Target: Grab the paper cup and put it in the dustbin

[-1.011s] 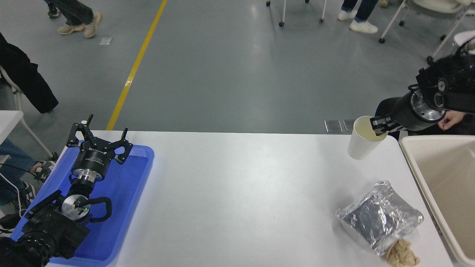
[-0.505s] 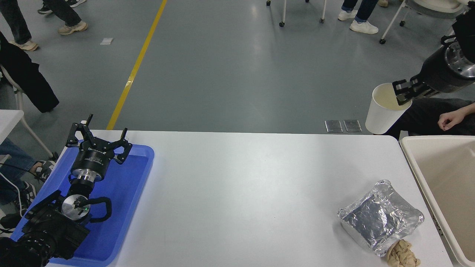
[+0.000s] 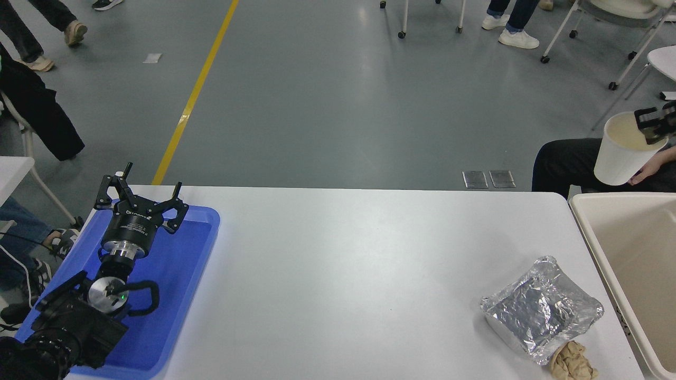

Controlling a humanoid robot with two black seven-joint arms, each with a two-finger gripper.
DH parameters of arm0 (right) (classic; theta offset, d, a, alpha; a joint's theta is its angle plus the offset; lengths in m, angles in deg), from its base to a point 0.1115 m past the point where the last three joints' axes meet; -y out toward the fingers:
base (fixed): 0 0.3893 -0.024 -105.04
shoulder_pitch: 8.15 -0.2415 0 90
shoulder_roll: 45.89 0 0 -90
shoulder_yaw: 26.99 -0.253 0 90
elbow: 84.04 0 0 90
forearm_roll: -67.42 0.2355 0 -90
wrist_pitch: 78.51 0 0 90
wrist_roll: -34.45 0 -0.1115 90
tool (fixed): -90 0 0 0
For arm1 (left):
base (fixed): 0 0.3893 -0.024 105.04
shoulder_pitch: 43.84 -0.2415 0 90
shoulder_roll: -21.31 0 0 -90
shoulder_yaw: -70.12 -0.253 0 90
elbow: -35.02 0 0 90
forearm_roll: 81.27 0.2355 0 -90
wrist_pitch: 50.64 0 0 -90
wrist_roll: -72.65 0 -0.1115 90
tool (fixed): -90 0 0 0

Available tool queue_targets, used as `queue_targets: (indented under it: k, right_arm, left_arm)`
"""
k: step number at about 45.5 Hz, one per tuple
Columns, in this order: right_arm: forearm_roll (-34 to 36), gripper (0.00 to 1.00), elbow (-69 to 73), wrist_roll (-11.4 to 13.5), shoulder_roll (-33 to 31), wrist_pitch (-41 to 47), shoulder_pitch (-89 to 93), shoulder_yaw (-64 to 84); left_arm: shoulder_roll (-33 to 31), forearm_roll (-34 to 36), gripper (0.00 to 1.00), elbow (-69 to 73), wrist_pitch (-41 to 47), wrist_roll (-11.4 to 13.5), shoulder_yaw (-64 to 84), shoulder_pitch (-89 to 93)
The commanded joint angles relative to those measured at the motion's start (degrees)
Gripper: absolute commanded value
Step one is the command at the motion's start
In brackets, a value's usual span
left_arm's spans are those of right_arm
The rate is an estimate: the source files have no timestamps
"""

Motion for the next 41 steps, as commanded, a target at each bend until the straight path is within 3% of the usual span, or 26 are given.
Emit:
queue_targets:
  k: [1, 12, 21, 27, 35, 41]
  right_arm:
    - [-1.3, 0.00, -12.4, -0.3, -8.0, -1.5, 11.8, -2.8]
    - [-0.5, 0.00, -25.8, -0.2, -10.5, -7.4, 35.4, -20.0]
    - [0.4, 0.00, -28.3, 0.1, -10.0, -15.7, 50.5, -31.3]
    - [2.4, 0.00, -31.0, 0.3, -6.7, -20.2, 58.6, -36.2]
    - [11.2, 0.00, -39.2, 0.3, -1.0, -22.4, 68.4, -37.8]
    - [12.5, 0.00, -39.8, 0.3, 0.5, -23.0, 69.8, -37.8]
  left_arm:
    - [0.1, 0.0, 1.00, 0.0, 0.0, 0.1, 0.0, 0.0]
    - [0.1, 0.0, 1.00, 0.0, 0.0, 0.1, 0.0, 0.0]
    - [0.2, 0.0, 1.00, 0.0, 0.0, 0.1, 0.0, -0.1]
    - [0.2, 0.0, 1.00, 0.0, 0.0, 0.1, 0.0, -0.1]
    - [0.2, 0.0, 1.00, 0.0, 0.0, 0.1, 0.0, -0.1]
    - [0.2, 0.0, 1.00, 0.0, 0.0, 0.2, 0.0, -0.1]
